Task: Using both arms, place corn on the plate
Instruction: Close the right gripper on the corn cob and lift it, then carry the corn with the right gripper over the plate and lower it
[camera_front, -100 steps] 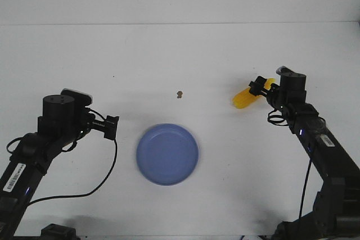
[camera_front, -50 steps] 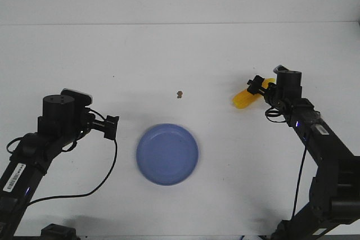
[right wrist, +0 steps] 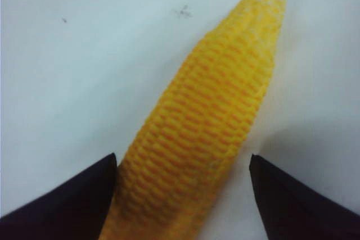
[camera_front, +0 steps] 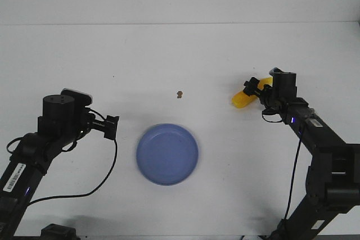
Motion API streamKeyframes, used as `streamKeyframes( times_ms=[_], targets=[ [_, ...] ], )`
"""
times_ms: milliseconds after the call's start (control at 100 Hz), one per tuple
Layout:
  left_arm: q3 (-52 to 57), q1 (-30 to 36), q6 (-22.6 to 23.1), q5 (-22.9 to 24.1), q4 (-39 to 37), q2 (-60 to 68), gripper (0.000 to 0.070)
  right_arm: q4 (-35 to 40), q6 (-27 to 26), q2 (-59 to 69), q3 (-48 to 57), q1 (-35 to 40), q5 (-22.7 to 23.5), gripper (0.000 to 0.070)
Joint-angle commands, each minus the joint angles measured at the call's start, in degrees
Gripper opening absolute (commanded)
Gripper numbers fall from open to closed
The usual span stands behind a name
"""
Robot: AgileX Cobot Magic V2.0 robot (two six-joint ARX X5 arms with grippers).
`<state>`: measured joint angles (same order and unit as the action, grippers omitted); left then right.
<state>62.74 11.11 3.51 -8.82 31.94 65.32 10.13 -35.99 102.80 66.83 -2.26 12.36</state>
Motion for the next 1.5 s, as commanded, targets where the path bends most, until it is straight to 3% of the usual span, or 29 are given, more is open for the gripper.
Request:
streamKeyframes(
  times_ms=[0,50,160,210,400,550,940,1230,1490],
  targets=[
    [0.72,0.15,-0.15,-0.04,-0.35,0.59,0.0700,0.57,-0.20,2.08,0.81,0.11,-0.24,0.0480],
    [0.72,0.15,-0.15,-0.04,-0.35,0.59,0.0700,0.55,-0.17,2.19,0.81,0.11,-0.11,0.0425],
    [0.72,0.15,-0.13,-0.04,-0.37,0.59,0.0700,0.57,0.00,2.21,0.81,0.11,-0.09,0.0161],
    [0.72,0.15,-0.13,-0.04,-0.39,0.59,0.0700,0.55,0.00,2.19,0.81,0.09,-0.09,0.0113],
    [0.72,0.15,-0.13,-0.04,-0.42,0.59,0.0700,0.09,0.00,2.19,0.81,0.09,-0.02,0.0093],
    [0.72,0.15,-0.13,-0.04,-0.46,0.59,0.0700,-0.02,0.37,0.98,1.01,-0.02,3.93,0.0093],
    [0.72,0.15,-0.13,-0.04,-0.35,0.59,0.0700,7.06,10.01,-13.11,1.09,2.56,9.31,0.0093],
    [0.72,0.15,-0.15,-0.04,-0.31,0.59,0.0700,20.06,19.58,-22.21,1.07,13.33,9.38,0.0093],
    [0.72,0.15,-0.15,-0.07,-0.31,0.59,0.0700,22.86,22.51,-21.62,0.96,26.32,10.10,0.0093]
  ],
)
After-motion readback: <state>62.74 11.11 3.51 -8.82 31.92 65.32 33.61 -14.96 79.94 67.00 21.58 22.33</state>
